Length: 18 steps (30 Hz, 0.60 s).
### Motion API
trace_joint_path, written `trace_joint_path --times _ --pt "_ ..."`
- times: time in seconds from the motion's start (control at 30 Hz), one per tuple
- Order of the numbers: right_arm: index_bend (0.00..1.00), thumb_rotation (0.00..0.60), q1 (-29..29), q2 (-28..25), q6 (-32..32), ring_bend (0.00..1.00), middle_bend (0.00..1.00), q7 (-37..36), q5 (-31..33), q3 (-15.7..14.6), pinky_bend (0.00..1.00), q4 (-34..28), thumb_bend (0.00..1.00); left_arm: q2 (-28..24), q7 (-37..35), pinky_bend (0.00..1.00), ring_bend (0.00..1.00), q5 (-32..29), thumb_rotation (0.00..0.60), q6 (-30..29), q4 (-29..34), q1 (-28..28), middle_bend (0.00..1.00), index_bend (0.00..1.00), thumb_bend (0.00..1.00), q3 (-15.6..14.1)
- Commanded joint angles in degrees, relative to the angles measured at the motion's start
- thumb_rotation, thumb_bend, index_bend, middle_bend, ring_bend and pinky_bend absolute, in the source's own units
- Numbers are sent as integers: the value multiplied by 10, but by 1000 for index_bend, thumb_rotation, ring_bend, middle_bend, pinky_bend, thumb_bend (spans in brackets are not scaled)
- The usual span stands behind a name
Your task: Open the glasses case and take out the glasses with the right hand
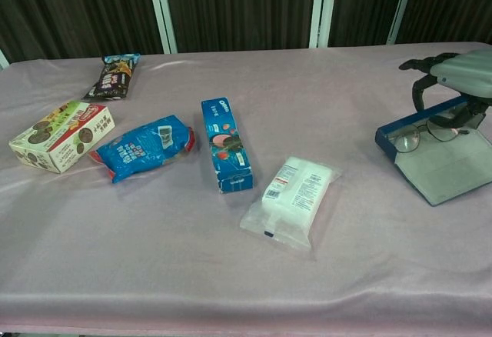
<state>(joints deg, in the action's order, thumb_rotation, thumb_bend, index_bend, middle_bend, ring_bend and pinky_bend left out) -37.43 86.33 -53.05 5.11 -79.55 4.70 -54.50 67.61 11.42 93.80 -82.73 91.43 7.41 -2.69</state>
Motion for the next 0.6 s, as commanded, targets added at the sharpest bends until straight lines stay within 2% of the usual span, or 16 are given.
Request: trace_joint_path --times 0.03,0.27,0.4,0.6 --pt "663 600 18 36 -90 0 4 -8 -36 6 0 33 545 0 -1 0 0 0 600 -1 0 0 0 0 391 0" --pt "666 600 31 106 -217 0 7 -32 -97 -4 0 122 543 -3 -6 0 0 3 600 -5 0 -2 0 0 392 -1" --pt "669 600 36 160 -281 0 10 -35 -126 -14 0 204 545 -4 -9 0 0 4 600 -7 0 -3 0 0 392 -1" --pt "683 600 41 211 -287 0 16 -51 -134 -24 0 282 547 -6 -11 0 0 5 600 -9 0 -3 0 0 391 -1"
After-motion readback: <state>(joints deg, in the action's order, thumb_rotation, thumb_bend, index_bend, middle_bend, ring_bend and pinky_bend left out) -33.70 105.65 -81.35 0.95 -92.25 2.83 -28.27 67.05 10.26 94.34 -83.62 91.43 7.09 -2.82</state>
